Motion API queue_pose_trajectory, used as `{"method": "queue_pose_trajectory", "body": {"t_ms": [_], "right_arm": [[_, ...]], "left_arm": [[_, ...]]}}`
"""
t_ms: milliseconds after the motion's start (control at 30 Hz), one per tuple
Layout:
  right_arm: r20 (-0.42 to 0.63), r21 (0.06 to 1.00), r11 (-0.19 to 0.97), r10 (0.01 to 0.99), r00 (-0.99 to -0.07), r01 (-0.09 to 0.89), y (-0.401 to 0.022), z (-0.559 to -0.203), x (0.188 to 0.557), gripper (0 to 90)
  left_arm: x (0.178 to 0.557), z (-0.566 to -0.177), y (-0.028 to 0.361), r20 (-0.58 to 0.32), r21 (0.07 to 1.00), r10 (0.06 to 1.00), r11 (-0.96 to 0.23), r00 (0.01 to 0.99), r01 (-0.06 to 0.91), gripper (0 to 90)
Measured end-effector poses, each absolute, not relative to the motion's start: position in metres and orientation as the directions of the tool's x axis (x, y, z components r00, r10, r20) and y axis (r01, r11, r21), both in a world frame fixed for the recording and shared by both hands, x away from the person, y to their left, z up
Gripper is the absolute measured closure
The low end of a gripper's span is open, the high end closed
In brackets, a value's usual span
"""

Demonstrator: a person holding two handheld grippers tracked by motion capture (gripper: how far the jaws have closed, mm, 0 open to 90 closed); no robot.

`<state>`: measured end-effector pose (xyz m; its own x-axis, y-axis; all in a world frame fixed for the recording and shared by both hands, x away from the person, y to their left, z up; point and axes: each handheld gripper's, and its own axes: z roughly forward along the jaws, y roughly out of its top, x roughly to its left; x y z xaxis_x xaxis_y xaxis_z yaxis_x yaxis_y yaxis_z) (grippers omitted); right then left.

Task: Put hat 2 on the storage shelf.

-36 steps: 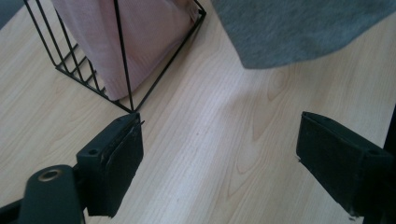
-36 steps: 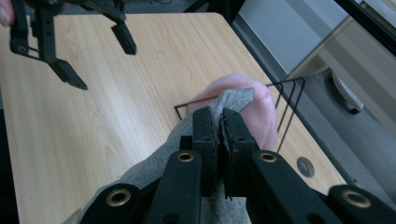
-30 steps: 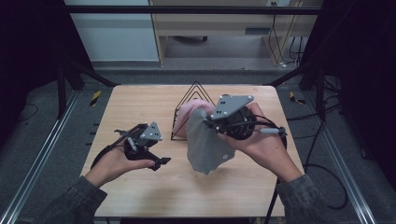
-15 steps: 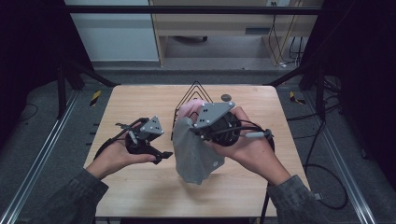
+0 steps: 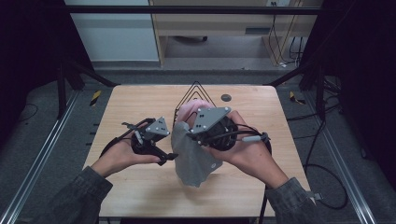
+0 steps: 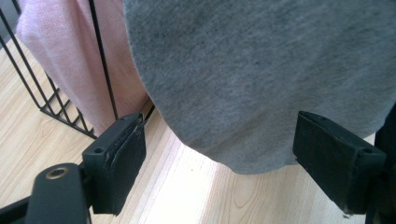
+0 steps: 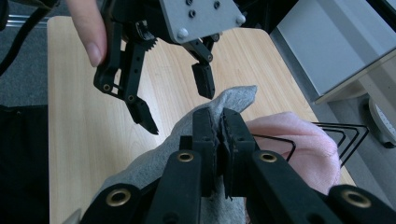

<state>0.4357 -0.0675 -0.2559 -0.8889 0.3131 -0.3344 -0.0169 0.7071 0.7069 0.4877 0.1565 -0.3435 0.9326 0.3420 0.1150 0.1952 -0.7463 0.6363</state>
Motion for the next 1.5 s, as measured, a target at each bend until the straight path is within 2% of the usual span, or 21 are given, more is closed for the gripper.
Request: {"method": "queue_pose_trajectory", "body": {"t_ms": [233, 300, 333, 400, 467, 533, 567, 600, 833, 1200, 1500], "right_arm": [[-0.329, 0.713, 0.701, 0.312, -0.891, -0.018, -0.069, -0.255, 0.434, 85.5], [-0.327, 0.715, 0.699, 0.313, -0.891, -0.016, -0.069, -0.255, 0.434, 85.5], [-0.329, 0.713, 0.701, 0.311, -0.891, -0.018, -0.069, -0.256, 0.434, 85.5], [-0.327, 0.714, 0.7, 0.316, -0.891, -0.013, -0.071, -0.257, 0.435, 85.6], [-0.326, 0.714, 0.7, 0.323, -0.889, -0.008, -0.074, -0.259, 0.436, 85.5], [-0.314, 0.721, 0.693, 0.338, -0.887, 0.009, -0.078, -0.262, 0.437, 85.5], [-0.311, 0.721, 0.693, 0.343, -0.886, 0.015, -0.08, -0.264, 0.438, 85.5], [-0.309, 0.72, 0.694, 0.347, -0.885, 0.02, -0.083, -0.266, 0.439, 85.5], [-0.267, 0.73, 0.676, 0.42, -0.868, 0.102, -0.11, -0.28, 0.454, 85.5], [-0.252, 0.738, 0.661, 0.458, -0.853, 0.137, -0.122, -0.282, 0.465, 85.5], [-0.248, 0.761, 0.633, 0.485, -0.839, 0.142, -0.128, -0.268, 0.469, 85.5]], "left_arm": [[0.492, -0.35, 0.15, 0.089, 0.649, 0.323, -0.736, 0.942, 0.191, 17.6], [0.492, -0.35, 0.149, 0.086, 0.65, 0.313, -0.737, 0.946, 0.185, 24.1], [0.492, -0.35, 0.148, 0.078, 0.656, 0.305, -0.733, 0.949, 0.182, 24.1], [0.492, -0.35, 0.146, 0.088, 0.653, 0.302, -0.737, 0.949, 0.174, 37.0], [0.491, -0.35, 0.144, 0.094, 0.669, 0.295, -0.726, 0.951, 0.159, 59.9], [0.492, -0.35, 0.14, 0.08, 0.672, 0.309, -0.719, 0.948, 0.177, 77.9], [0.492, -0.35, 0.137, 0.074, 0.67, 0.317, -0.718, 0.946, 0.188, 84.5], [0.492, -0.35, 0.135, 0.071, 0.658, 0.321, -0.727, 0.944, 0.197, 87.0], [0.487, -0.351, 0.125, 0.093, 0.619, 0.311, -0.762, 0.946, 0.19, 87.9], [0.483, -0.333, 0.125, 0.128, 0.599, 0.323, -0.778, 0.938, 0.187, 88.2], [0.483, -0.306, 0.127, 0.165, 0.587, 0.324, -0.791, 0.932, 0.171, 88.3]]}}
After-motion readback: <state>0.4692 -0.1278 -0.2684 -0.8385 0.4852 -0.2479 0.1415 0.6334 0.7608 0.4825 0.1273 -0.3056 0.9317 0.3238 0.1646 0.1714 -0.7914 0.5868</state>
